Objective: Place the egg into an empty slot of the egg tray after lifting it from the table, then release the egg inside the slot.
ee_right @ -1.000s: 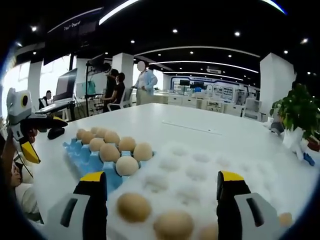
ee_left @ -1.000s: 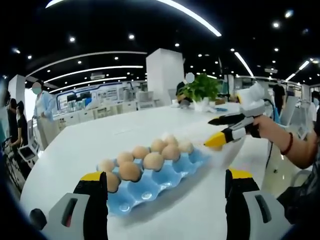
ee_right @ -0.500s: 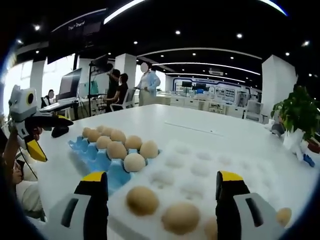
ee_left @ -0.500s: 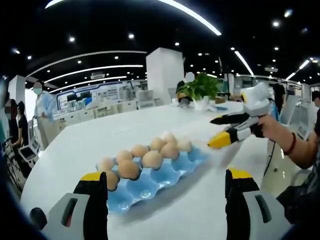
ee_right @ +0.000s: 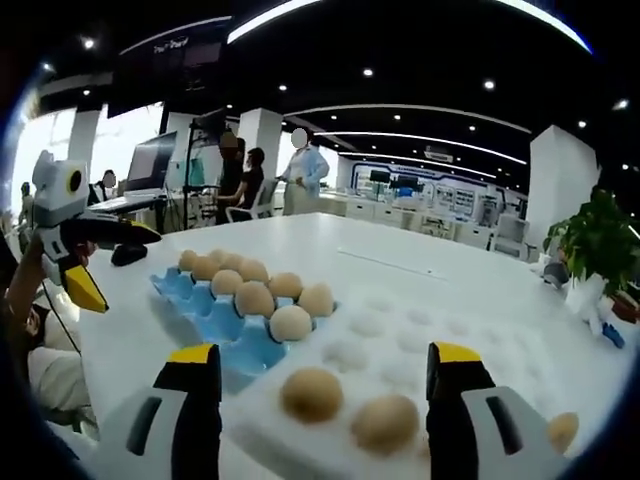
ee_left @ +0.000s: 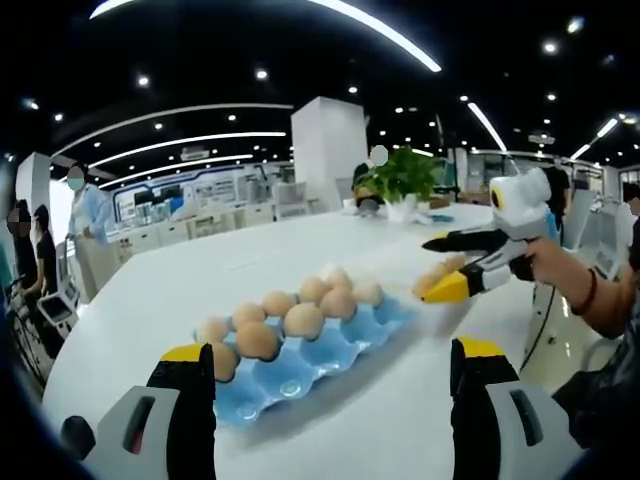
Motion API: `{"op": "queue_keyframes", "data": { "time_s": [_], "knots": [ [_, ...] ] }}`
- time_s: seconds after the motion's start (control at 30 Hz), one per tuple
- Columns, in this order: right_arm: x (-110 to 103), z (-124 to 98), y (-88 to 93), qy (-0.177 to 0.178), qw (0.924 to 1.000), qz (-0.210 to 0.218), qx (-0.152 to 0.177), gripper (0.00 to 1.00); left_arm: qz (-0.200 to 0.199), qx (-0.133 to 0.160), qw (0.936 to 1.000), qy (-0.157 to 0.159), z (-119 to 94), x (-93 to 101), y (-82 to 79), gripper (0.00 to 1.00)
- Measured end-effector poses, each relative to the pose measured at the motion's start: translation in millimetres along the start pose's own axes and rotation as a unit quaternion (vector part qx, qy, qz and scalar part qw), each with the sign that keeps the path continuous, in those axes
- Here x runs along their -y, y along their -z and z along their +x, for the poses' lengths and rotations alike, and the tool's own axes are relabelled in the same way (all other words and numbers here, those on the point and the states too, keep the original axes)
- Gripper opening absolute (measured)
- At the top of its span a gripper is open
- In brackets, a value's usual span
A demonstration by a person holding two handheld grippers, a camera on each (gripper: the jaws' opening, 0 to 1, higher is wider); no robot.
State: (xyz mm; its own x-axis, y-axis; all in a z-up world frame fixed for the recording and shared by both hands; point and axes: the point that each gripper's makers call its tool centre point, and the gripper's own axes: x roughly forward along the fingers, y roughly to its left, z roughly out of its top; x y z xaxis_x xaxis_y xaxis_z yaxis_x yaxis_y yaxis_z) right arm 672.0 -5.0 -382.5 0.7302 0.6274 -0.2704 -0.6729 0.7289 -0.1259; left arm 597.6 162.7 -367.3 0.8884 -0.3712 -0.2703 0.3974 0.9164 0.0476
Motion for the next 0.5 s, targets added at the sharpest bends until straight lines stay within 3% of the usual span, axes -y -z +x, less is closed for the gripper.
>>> {"op": "queue_keyframes", "data": {
  "time_s": [0.5],
  "knots": [
    [-20.8,-0.8,-0.5,-0.010,0.9999,-0.003,0.011,0.82,0.003,0.000,1.0000,-0.001,-4.3,0.2,2.1,1.00]
  ]
}}
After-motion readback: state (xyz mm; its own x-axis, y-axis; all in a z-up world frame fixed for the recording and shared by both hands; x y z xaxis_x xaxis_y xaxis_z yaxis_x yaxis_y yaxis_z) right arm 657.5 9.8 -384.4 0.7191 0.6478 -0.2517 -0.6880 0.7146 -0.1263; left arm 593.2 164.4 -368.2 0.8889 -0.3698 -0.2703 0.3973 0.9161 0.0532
